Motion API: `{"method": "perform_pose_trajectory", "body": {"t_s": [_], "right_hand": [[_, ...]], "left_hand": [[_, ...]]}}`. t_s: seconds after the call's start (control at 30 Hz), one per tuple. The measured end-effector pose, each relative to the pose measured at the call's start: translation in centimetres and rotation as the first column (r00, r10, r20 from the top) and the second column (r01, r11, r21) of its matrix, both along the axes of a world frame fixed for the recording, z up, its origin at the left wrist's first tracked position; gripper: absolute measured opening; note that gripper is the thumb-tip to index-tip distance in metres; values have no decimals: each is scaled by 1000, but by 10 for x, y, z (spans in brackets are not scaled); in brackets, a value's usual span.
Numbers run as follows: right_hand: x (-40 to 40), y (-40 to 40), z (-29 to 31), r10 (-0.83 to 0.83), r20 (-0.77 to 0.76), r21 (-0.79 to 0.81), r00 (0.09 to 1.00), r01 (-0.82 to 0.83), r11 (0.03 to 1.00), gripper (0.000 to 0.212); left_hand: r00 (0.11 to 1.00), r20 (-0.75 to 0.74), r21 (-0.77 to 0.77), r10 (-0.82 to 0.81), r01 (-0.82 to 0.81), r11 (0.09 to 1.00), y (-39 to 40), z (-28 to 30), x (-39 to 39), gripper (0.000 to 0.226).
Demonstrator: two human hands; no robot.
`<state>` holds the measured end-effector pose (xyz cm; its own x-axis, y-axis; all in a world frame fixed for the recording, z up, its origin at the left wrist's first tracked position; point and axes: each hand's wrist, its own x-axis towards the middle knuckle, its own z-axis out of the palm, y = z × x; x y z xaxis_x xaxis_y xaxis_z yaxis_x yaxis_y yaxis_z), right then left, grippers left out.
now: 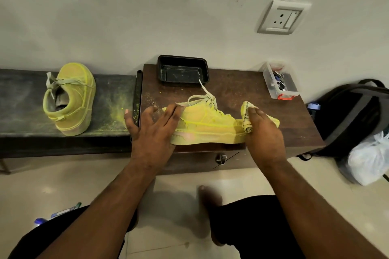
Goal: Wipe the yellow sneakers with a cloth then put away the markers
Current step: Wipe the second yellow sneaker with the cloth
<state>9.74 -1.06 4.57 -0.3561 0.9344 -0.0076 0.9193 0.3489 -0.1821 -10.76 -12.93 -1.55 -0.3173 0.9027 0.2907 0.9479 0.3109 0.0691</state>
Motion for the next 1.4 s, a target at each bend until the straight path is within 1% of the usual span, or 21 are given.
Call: {"method": "perform_pose_trajectory", "body": {"t_s": [0.03, 0.1, 0.13, 0.17, 0.23, 0.33, 0.4, 0.47, 0.57, 0.63, 0.7, 0.77, 0.87, 1.0, 1.07, 1.17, 1.23, 1.3, 1.37, 1.4], "right_hand": [[-11, -8, 3, 49, -35, 25, 998, -48, 999, 69], [-39, -30, 5, 234, -66, 106, 970, -227, 968, 73], [-52, -40, 0, 328, -47, 138, 943, -319, 937, 73], [-63, -47, -8, 388, -3, 152, 922, -383, 911, 74], [-72, -52, -21, 420, 90, 115, 903, -428, 896, 75], [-57, -37, -23, 431, 177, 81, 885, -449, 890, 75], [-36, -25, -19, 405, 230, 33, 885, -423, 905, 76], [-13, -11, -11, 311, 236, 13, 921, -323, 946, 74], [15, 3, -2, 122, 180, -70, 976, -111, 991, 70], [20, 3, 2, 67, 112, -74, 991, -59, 996, 70], [13, -6, 5, 70, 18, -38, 997, -69, 997, 70], [-2, -19, 3, 111, -35, -23, 993, -112, 993, 72], [-26, -34, -5, 147, -22, -80, 989, -148, 986, 74], [-53, -43, -11, 155, -59, -76, 986, -159, 984, 72], [-69, -54, -12, 216, -102, -78, 971, -224, 971, 73], [-91, -72, -12, 362, -183, -91, 914, -382, 920, 72], [-89, -74, -12, 430, -170, -93, 887, -448, 889, 72], [-75, -64, -10, 445, -88, -76, 891, -451, 889, 72], [-51, -47, -6, 385, 0, -68, 923, -384, 921, 71], [-37, -37, -3, 318, 28, -73, 948, -315, 946, 71]], "left_hand": [[1000, 4, 5, -3, 3, 1000, 1, 1, 1, 98], [1000, 11, 7, -18, 18, 1000, 0, 2, 2, 99], [1000, 16, 2, -22, 22, 1000, 0, 2, 3, 101], [1000, 20, -4, -16, 16, 1000, -1, 1, 2, 102], [1000, 27, -15, 5, -5, 1000, -3, -1, -1, 99], [998, 53, -41, 20, -18, 999, -4, -2, -7, 94], [997, 74, -41, 13, -10, 999, -3, 0, -10, 95], [997, 78, -33, 3, 0, 999, -1, 2, -11, 97], [997, 73, -20, -13, 14, 1000, 1, 2, -9, 99], [998, 70, -8, -7, 7, 1000, 2, 0, -8, 100], [997, 79, -16, 11, -9, 1000, 2, -1, -7, 101], [995, 94, -11, 12, -11, 1000, 1, 0, -5, 98], [996, 89, 19, -1, -1, 1000, 2, 0, -3, 95], [996, 92, 41, 1, -4, 999, 2, -1, -1, 93], [995, 98, 37, -10, 6, 999, 1, -2, 0, 93], [988, 153, 18, 7, -10, 1000, -2, -4, -2, 96], [986, 167, -12, 17, -15, 1000, -3, -4, -3, 98], [989, 148, -42, 17, -11, 999, -3, -5, -6, 95], [992, 122, -62, 26, -19, 998, -1, -5, -9, 95], [992, 118, -68, 32, -24, 997, 0, -5, -9, 98]]}}
